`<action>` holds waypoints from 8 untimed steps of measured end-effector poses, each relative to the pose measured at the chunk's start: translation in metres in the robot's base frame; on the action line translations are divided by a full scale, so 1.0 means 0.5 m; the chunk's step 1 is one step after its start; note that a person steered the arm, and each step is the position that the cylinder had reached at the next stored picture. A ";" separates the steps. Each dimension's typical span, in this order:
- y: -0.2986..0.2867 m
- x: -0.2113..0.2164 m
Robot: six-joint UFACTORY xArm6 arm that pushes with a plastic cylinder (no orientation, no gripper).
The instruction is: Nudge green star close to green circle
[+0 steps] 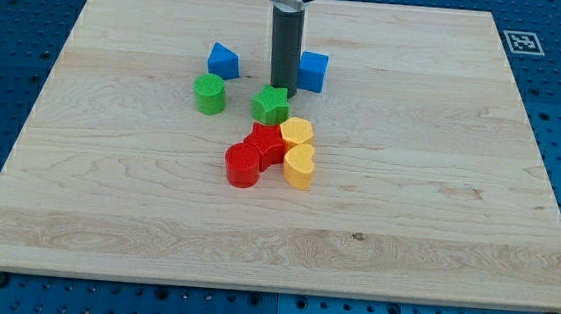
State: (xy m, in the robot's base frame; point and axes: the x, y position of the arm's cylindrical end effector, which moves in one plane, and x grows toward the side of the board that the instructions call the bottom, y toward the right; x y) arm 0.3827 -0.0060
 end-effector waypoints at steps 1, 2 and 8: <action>0.067 -0.028; 0.087 -0.018; 0.069 0.116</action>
State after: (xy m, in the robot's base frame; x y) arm 0.4405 0.0283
